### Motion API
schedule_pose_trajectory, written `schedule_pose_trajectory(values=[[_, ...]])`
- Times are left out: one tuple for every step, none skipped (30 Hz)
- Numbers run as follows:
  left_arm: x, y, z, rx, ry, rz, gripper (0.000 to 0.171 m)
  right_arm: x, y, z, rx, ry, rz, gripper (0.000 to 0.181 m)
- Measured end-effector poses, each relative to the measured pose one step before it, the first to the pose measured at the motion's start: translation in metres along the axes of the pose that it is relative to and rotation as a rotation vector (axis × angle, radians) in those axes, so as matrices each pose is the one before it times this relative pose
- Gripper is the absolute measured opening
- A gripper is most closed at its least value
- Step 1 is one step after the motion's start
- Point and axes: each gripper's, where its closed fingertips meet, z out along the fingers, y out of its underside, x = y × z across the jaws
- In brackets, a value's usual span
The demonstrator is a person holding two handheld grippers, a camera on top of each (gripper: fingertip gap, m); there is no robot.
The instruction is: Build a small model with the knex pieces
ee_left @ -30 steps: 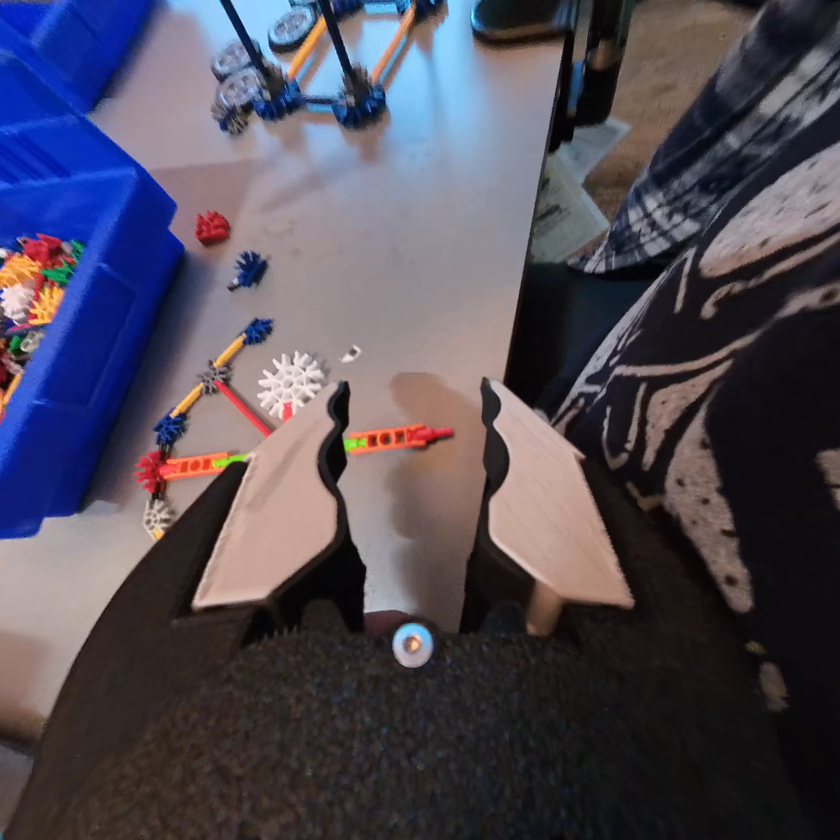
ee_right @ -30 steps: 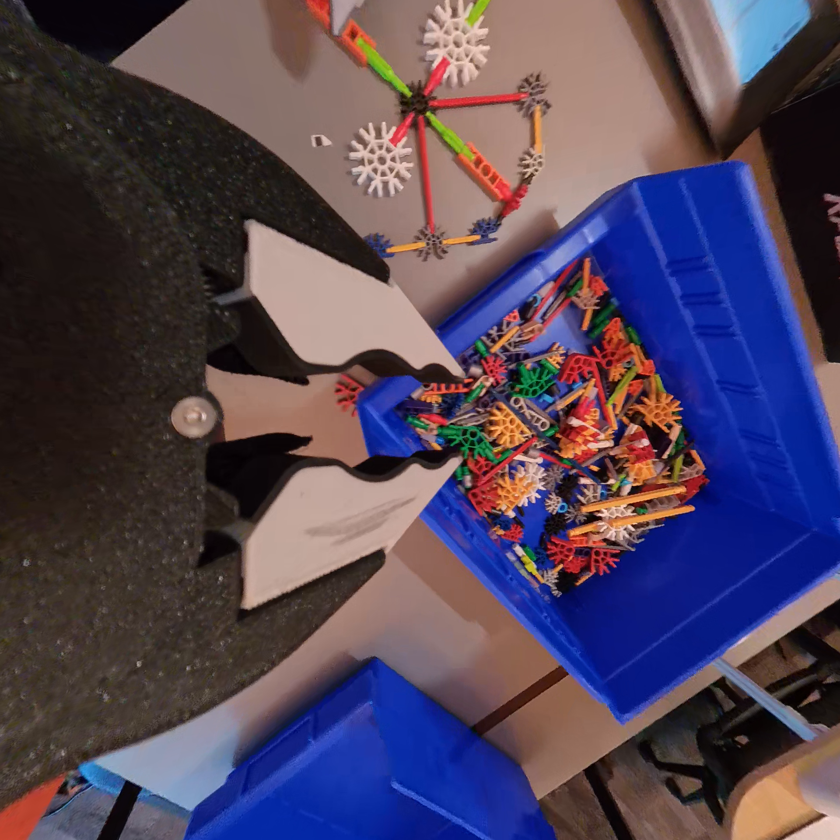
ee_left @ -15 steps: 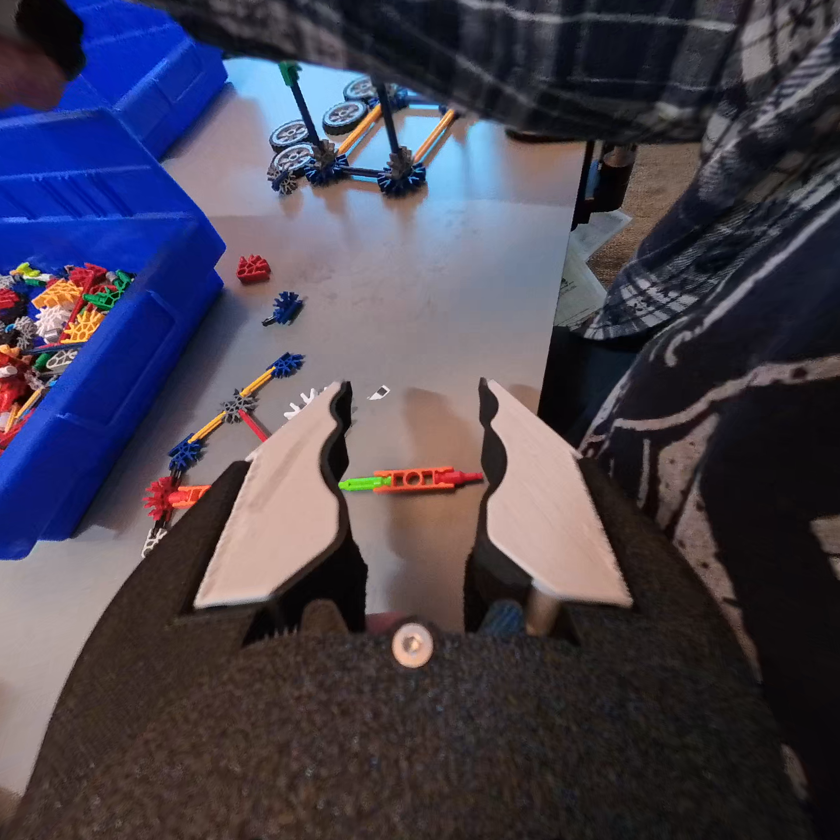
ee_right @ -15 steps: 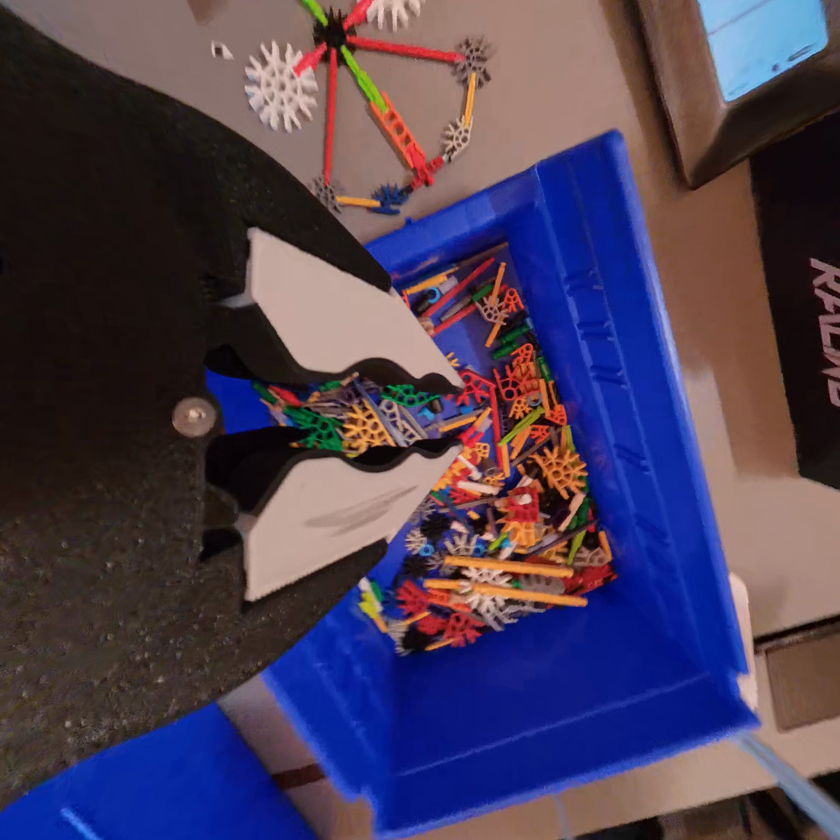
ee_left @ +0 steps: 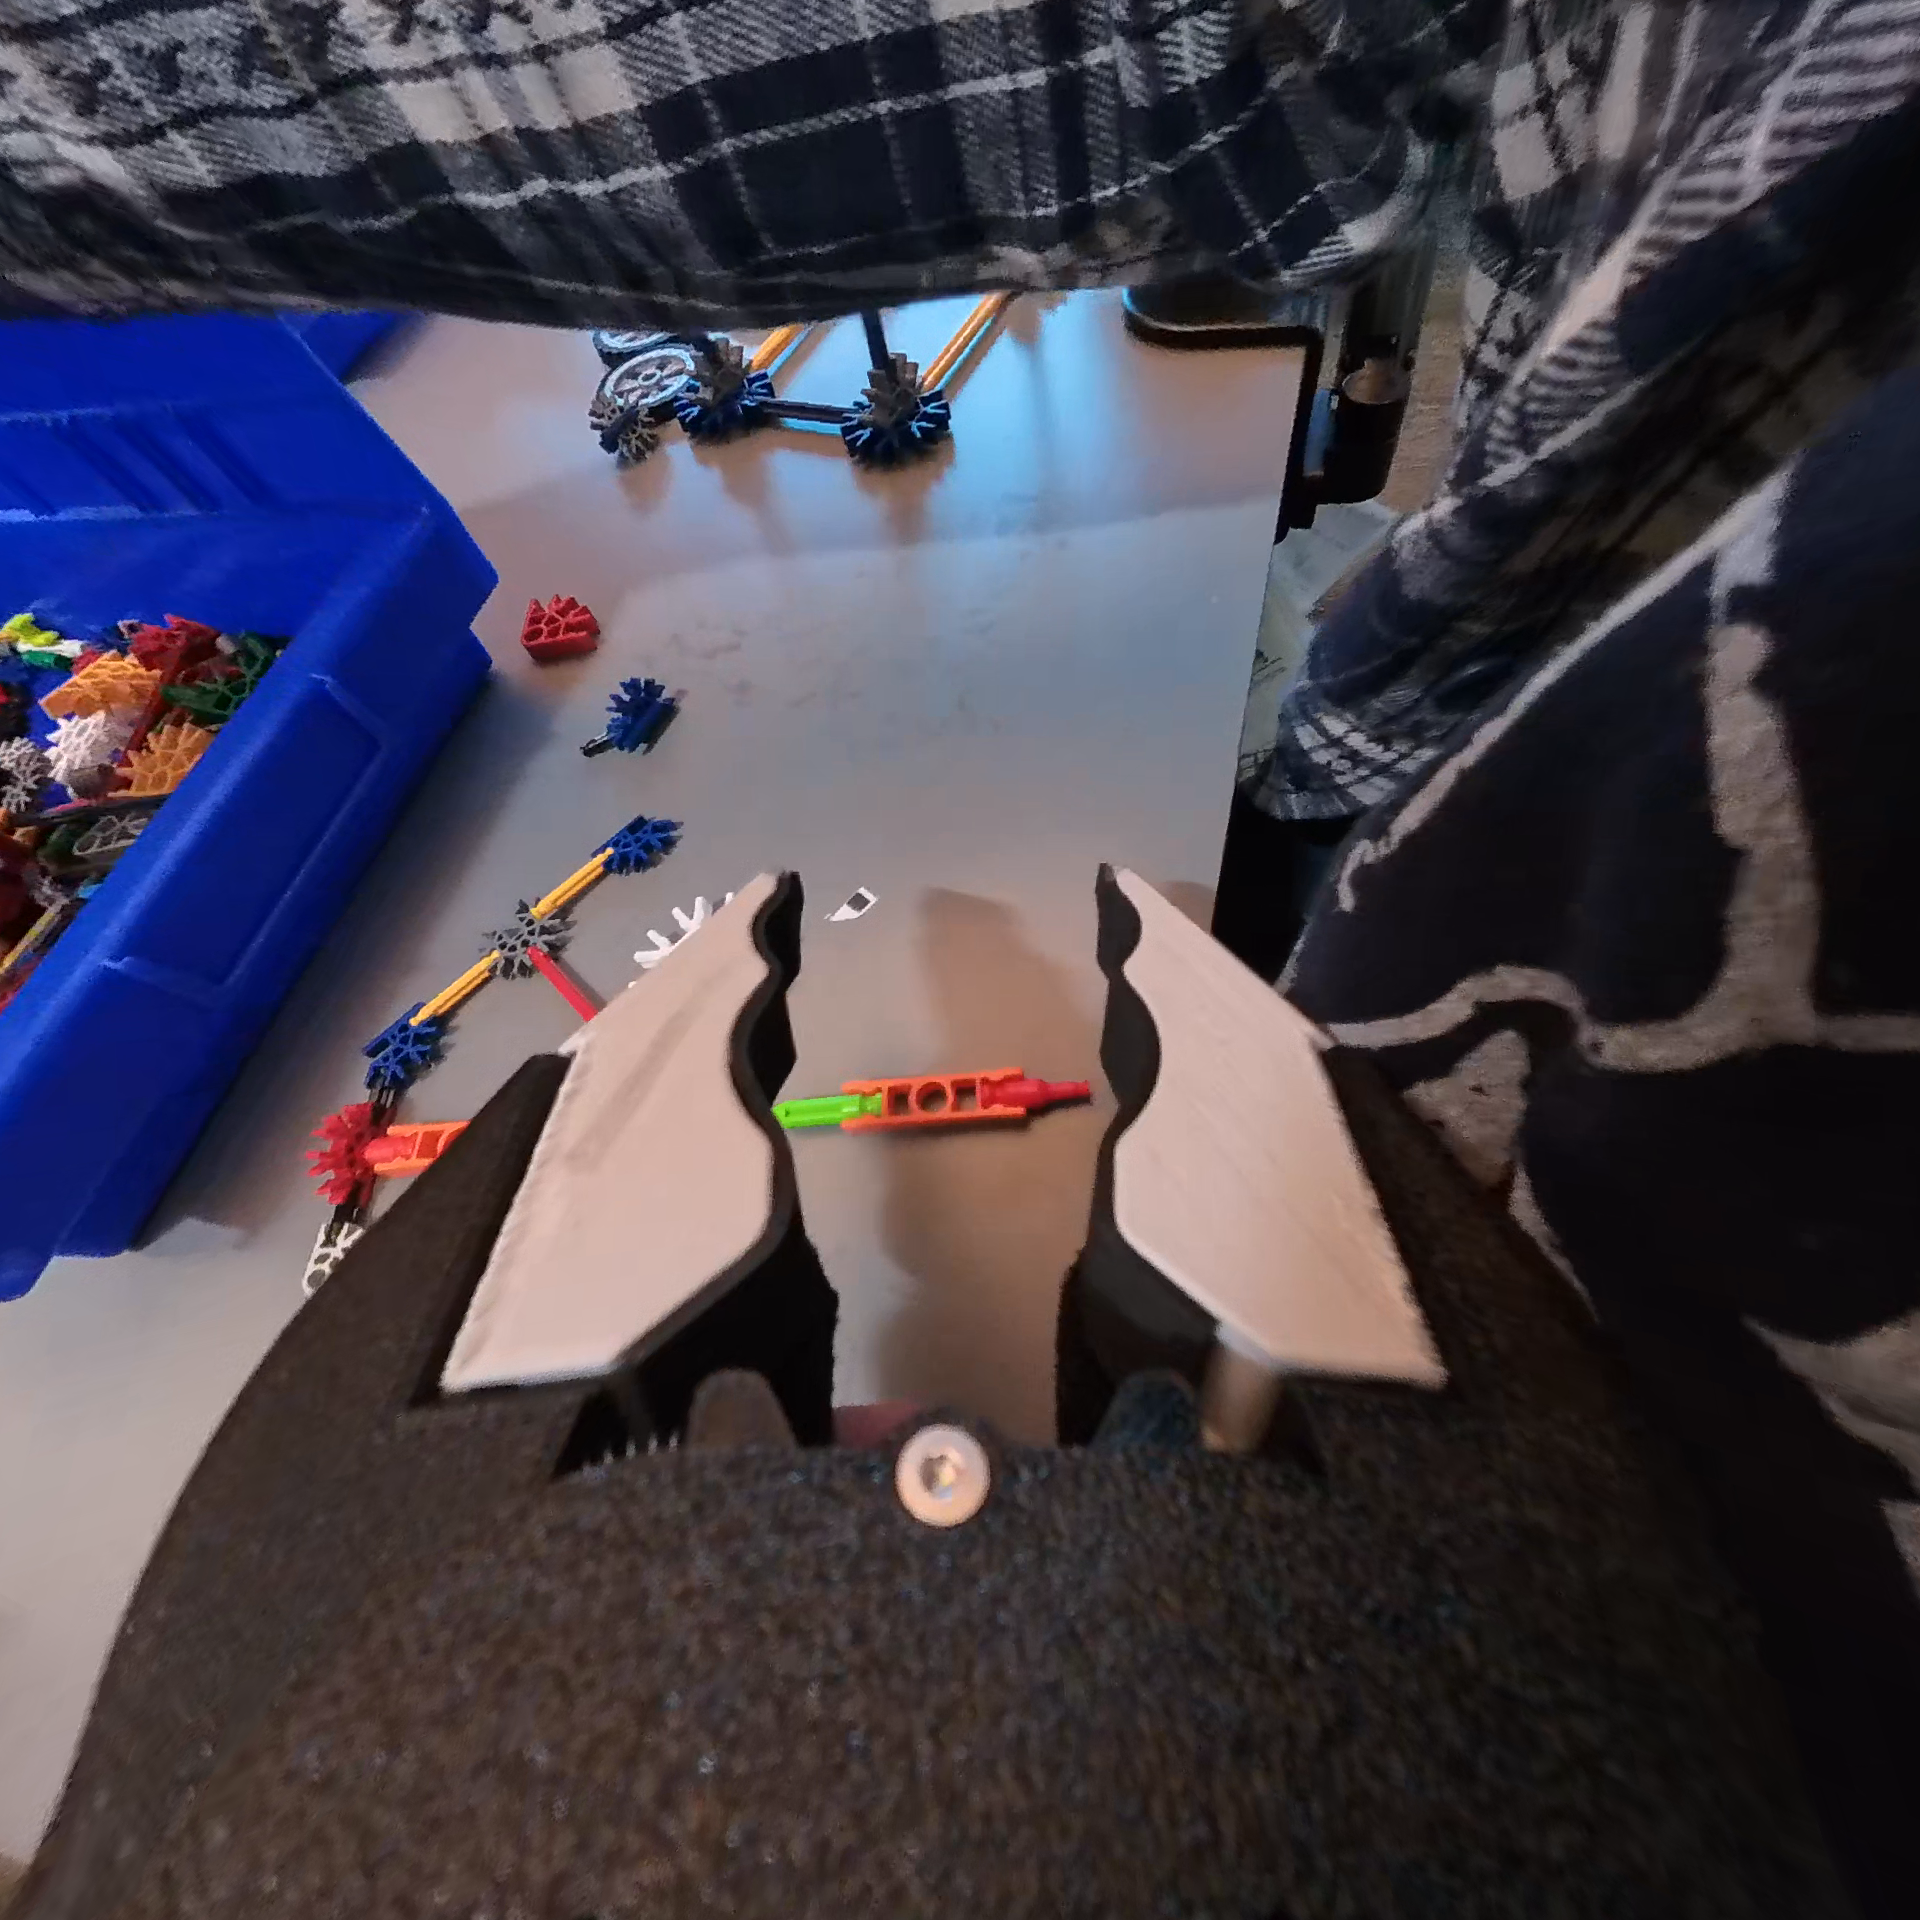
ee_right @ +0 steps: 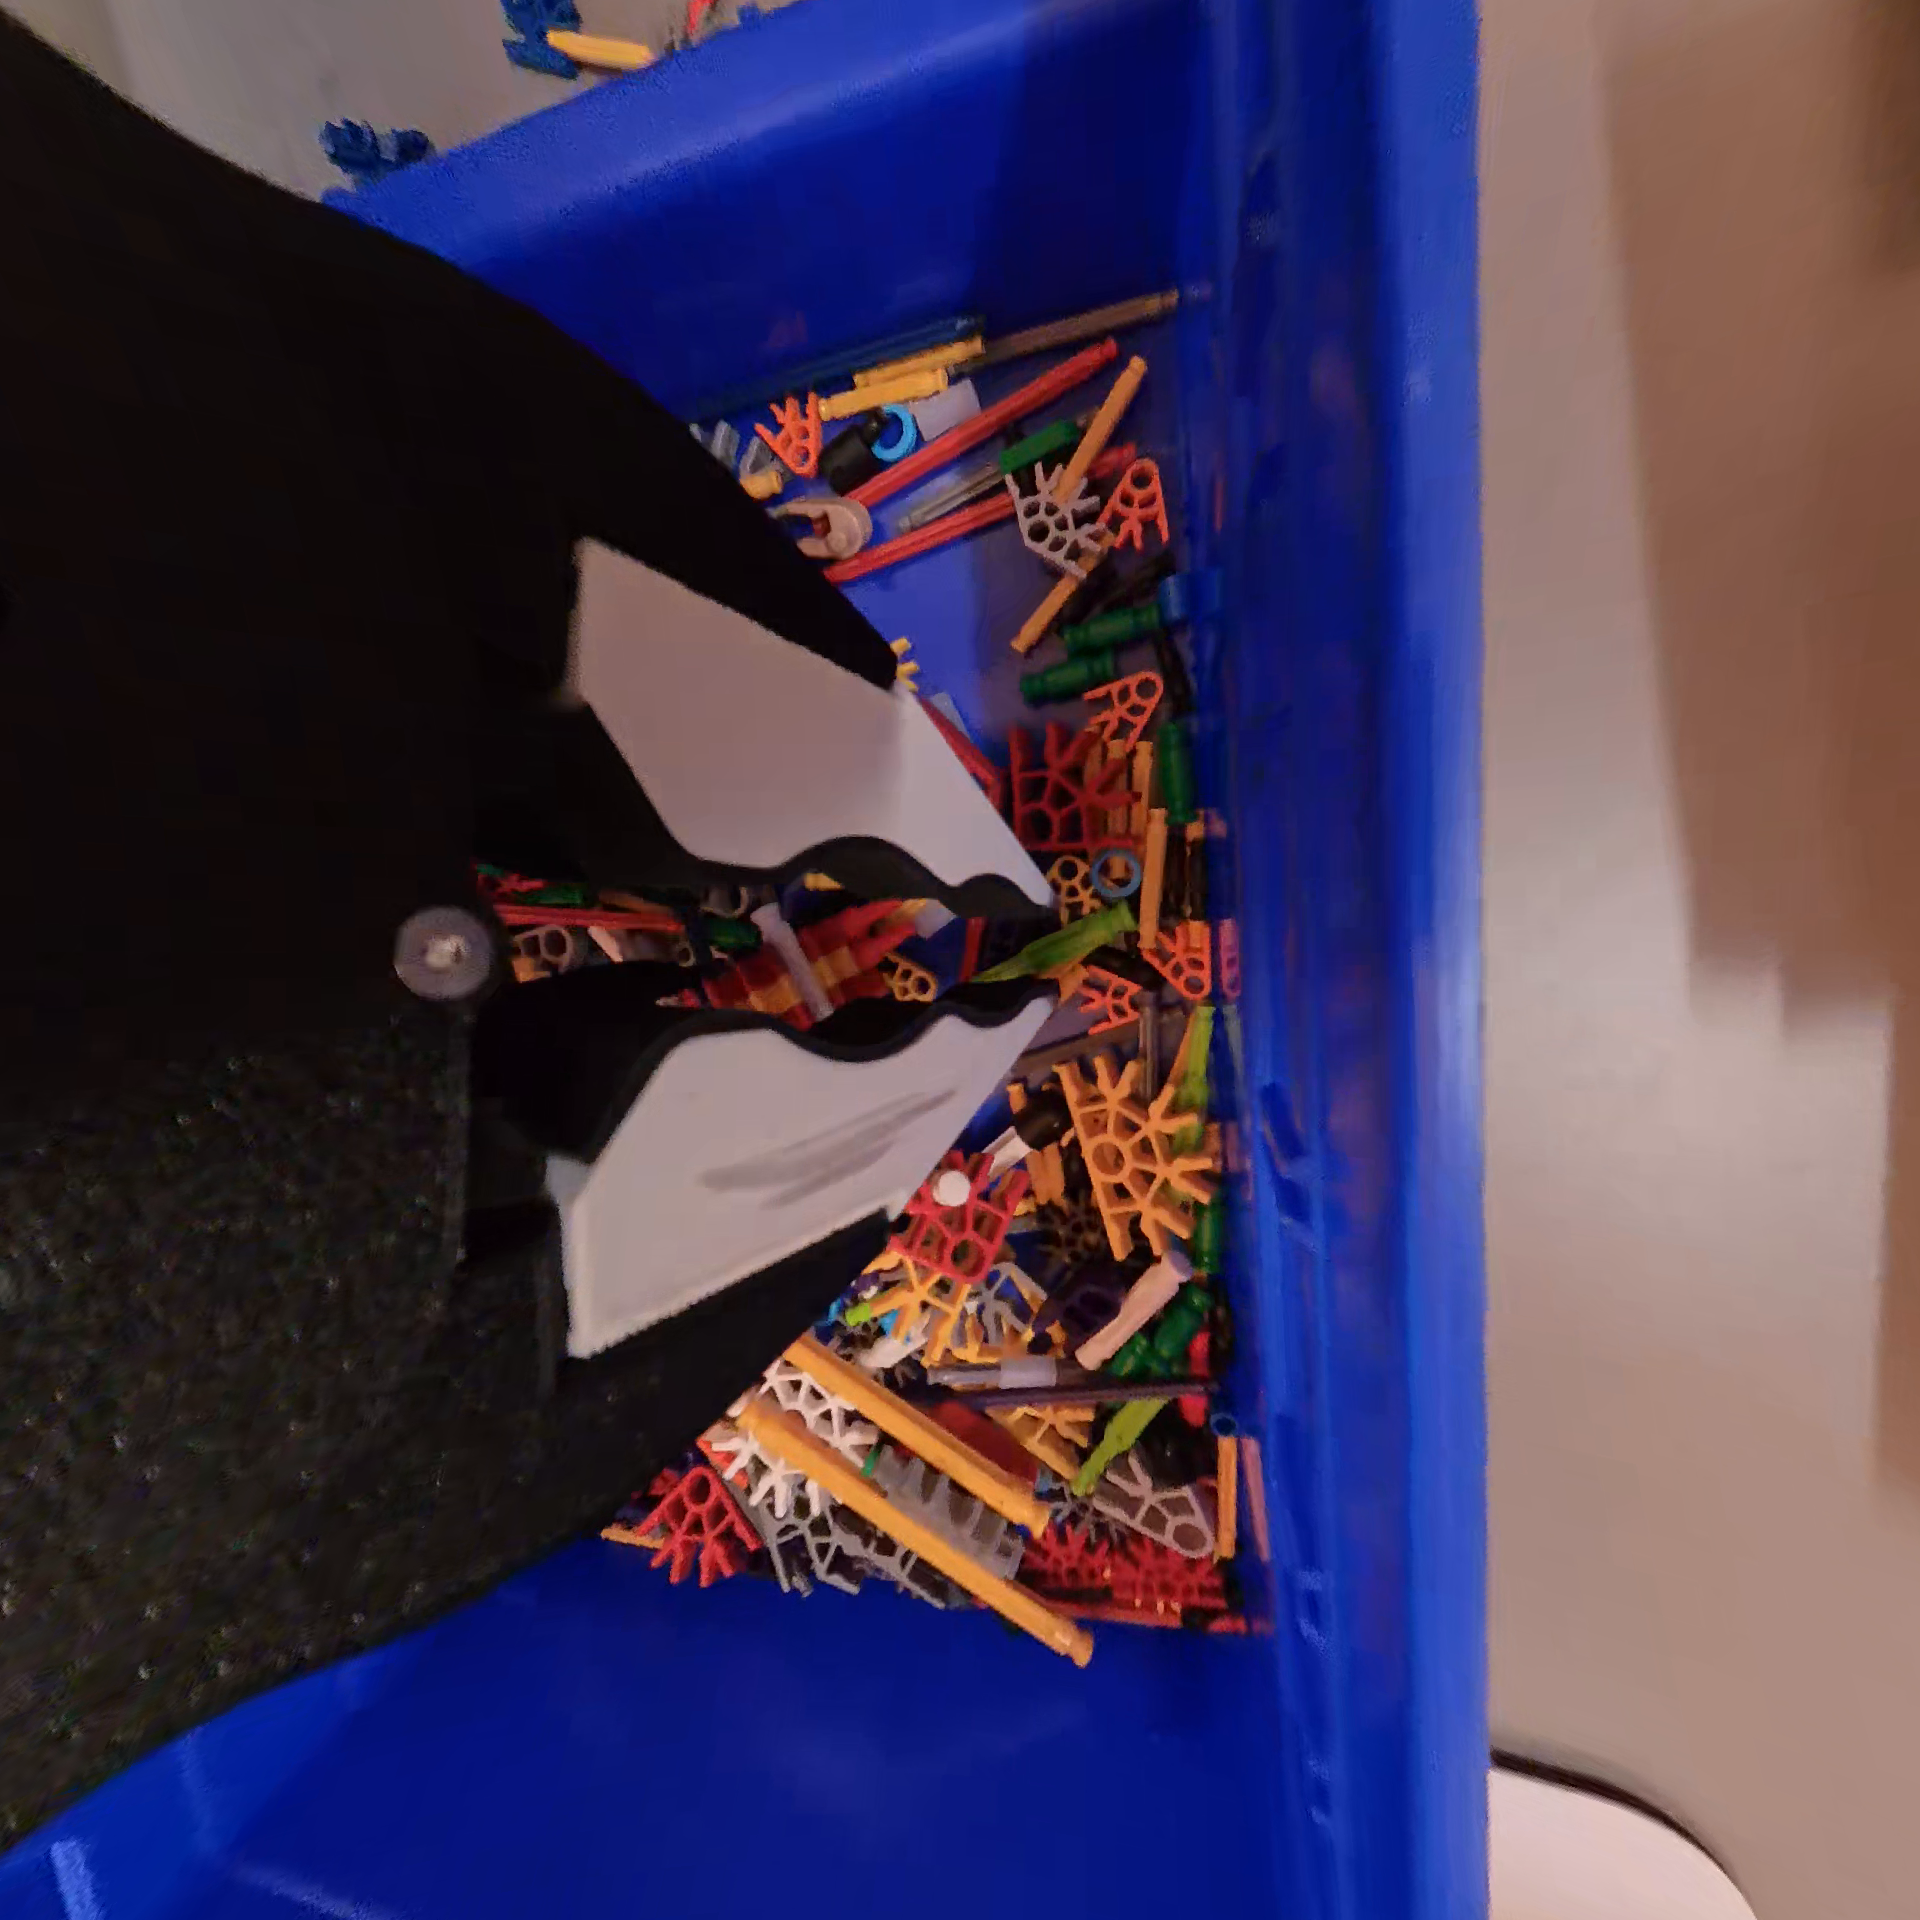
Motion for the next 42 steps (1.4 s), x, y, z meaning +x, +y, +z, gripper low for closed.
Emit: schedule_pose_trajectory(values=[[0.00010,0.00015,-0.00032,0.00045,0.0044,-0.0022,0.056,0.00068,0.00300,0.00217,-0.0197,0.0013,-0.0011,0.006],[0.00046,-0.00021,-0.00022,0.00281,0.0041,-0.0039,0.056,0.00028,0.00102,0.00094,-0.0067,0.0048,-0.0080,0.006],[-0.00006,0.00015,0.00013,0.00208,0.0022,-0.0016,0.056,-0.00061,-0.00125,-0.00021,0.0063,-0.0038,-0.0006,0.005],[0.00014,-0.00044,-0.00035,0.00125,0.0028,-0.0023,0.056,0.00082,-0.00053,-0.00032,0.0039,0.0038,0.0003,0.003],[0.00007,-0.00016,-0.00018,0.00068,0.0019,-0.0008,0.056,0.00219,0.00044,-0.00036,-0.0006,0.0112,0.0010,0.003],[0.00010,0.00002,-0.00009,0.00018,0.0006,0.0008,0.056,0.00089,0.00068,-0.00044,-0.0008,0.0008,0.0067,0.003],[0.00007,-0.00005,-0.00003,-0.00066,0.0002,0.0007,0.057,0.00127,0.00016,-0.00146,0.0018,0.0055,0.0035,0.003],[0.00017,-0.00002,0.00014,-0.00010,-0.0011,0.0016,0.057,0.00188,-0.00111,-0.00295,0.0086,0.0144,0.0003,0.003],[-0.00007,-0.00017,0.00028,-0.00034,-0.0014,0.0018,0.057,0.00000,-0.00226,-0.00405,0.0143,0.0026,0.0041,0.002],[0.00014,-0.00019,0.00009,-0.00144,-0.0006,0.0015,0.057,-0.00017,-0.00243,-0.00506,0.0165,0.0031,0.0056,0.002],[0.00009,-0.00004,0.00029,-0.00206,-0.0021,0.0012,0.057,0.00169,-0.00173,-0.00599,0.0118,0.0171,0.0065,0.003],[0.00007,0.00006,0.00000,-0.00271,-0.0022,0.0022,0.057,0.00236,-0.00091,-0.00734,0.0064,0.0249,0.0043,0.003],[-0.00005,0.00003,0.00005,-0.00292,-0.0031,0.0036,0.057,0.00099,-0.00191,-0.00887,0.0137,0.0211,0.0031,0.003],[0.00053,0.00003,0.00054,-0.00273,-0.0044,0.0044,0.057,-0.00051,-0.00328,-0.01020,0.0228,0.0119,0.0130,0.003],[-0.00032,-0.00010,-0.00020,-0.00258,-0.0042,0.0044,0.057,-0.00045,-0.00406,-0.01114,0.0289,0.0135,0.0132,0.003],[0.00006,0.00070,0.00050,-0.00329,-0.0029,0.0045,0.057,-0.00144,-0.00389,-0.01138,0.0282,0.0119,0.0099,0.003],[0.00016,-0.00006,-0.00004,-0.00310,-0.0019,0.0041,0.057,-0.00247,-0.00333,-0.01105,0.0242,0.0114,0.0020,0.003],[0.00034,0.00003,0.00008,-0.00077,-0.0029,0.0044,0.057,-0.00319,-0.00264,-0.01071,0.0182,0.0139,-0.0060,0.003],[-0.00032,0.00029,0.00026,-0.00009,-0.0021,0.0031,0.057,-0.00393,-0.00137,-0.01012,0.0104,0.0132,-0.0048,0.003],[0.00027,-0.00002,-0.00005,0.00039,-0.0008,0.0032,0.057,-0.00522,-0.00086,-0.00919,0.0076,0.0090,-0.0068,0.003],[0.00040,-0.00024,-0.00024,0.00096,-0.0010,0.0030,0.057,-0.00597,-0.00052,-0.00844,0.0064,0.0076,-0.0086,0.003],[0.00044,-0.00025,0.00005,0.00054,-0.0007,0.0024,0.057,-0.00582,-0.00011,-0.00765,0.0047,0.0101,-0.0074,0.003],[0.00007,-0.00027,0.00013,-0.00003,-0.0009,0.0015,0.057,-0.00669,0.00026,-0.00695,0.0041,0.0043,-0.0037,0.003],[-0.00012,-0.00007,0.00005,0.00234,-0.0014,0.0018,0.057,-0.00743,0.00041,-0.00638,0.0059,-0.0002,-0.0011,0.003],[0.00006,-0.00057,-0.00047,0.00448,-0.0030,0.0025,0.057,-0.00775,0.00055,-0.00567,0.0062,-0.0014,-0.0001,0.002],[0.00002,-0.00055,-0.00025,0.00337,-0.0022,0.0024,0.057,-0.00821,0.00111,-0.00480,0.0042,-0.0045,-0.0011,0.002],[0.00012,-0.00017,-0.00002,0.00127,-0.0025,0.0033,0.057,-0.00842,0.00201,-0.00385,-0.0006,-0.0060,0.0005,0.002],[0.00045,-0.00010,0.00009,-0.00131,0.0001,0.0042,0.057,-0.00774,0.00297,-0.00336,-0.0071,-0.0002,-0.0001,0.002],[0.00031,0.00050,0.00038,-0.00329,-0.0008,0.0050,0.057,-0.00770,0.00323,-0.00294,-0.0058,0.0000,-0.0020,0.002],[0.00033,0.00040,0.00049,-0.00267,-0.0028,0.0052,0.057,-0.00872,0.00252,-0.00229,0.0022,-0.0108,0.0031,0.002],[0.00147,0.00004,0.00007,-0.00061,-0.0023,0.0044,0.057,-0.00894,0.00286,-0.00131,0.0057,-0.0157,0.0083,0.002],[0.00080,0.00030,0.00003,-0.00056,-0.0016,0.0024,0.057,-0.00807,0.00395,-0.00048,0.0015,-0.0112,0.0086,0.002],[-0.00008,-0.00080,0.00019,-0.00072,-0.0009,0.0014,0.057,-0.00765,0.00522,0.00050,-0.0039,-0.0090,0.0071,0.002],[-0.00051,0.00004,0.00000,-0.00199,-0.0010,0.0010,0.057,-0.00789,0.00533,0.00142,-0.0052,-0.0118,0.0068,0.002],[0.00039,0.00007,0.00039,-0.00332,-0.0006,0.0005,0.057,-0.00777,0.00587,0.00209,-0.0097,-0.0105,0.0023,0.002],[0.00027,0.00016,0.00064,-0.00268,-0.0022,0.0017,0.057,-0.00712,0.00568,0.00213,-0.0092,-0.0089,0.0003,0.002],[-0.00017,-0.00006,0.00004,-0.00124,-0.0028,0.0042,0.057,-0.00697,0.00438,0.00239,-0.0025,-0.0136,0.0066,0.002],[0.00074,0.00008,0.00043,-0.00205,-0.0029,0.0062,0.057,-0.00650,0.00409,0.00282,-0.0014,-0.0151,0.0083,0.000],[0.00071,0.00042,0.00044,-0.00449,-0.0047,0.0081,0.057,-0.00543,0.00506,0.00321,-0.0064,-0.0097,0.0039,0.000],[0.00004,0.00074,0.00015,-0.00647,-0.0062,0.0098,0.057,-0.00478,0.00531,0.00349,-0.0093,-0.0086,0.0046,0.000],[0.00075,0.00082,0.00092,-0.00676,-0.0047,0.0105,0.057,-0.00486,0.00459,0.00386,-0.0055,-0.0116,0.0047,0.000],[0.00083,0.00092,0.00095,-0.00767,-0.0053,0.0101,0.057,-0.00462,0.00412,0.00397,-0.0038,-0.0114,0.0069,0.000]])
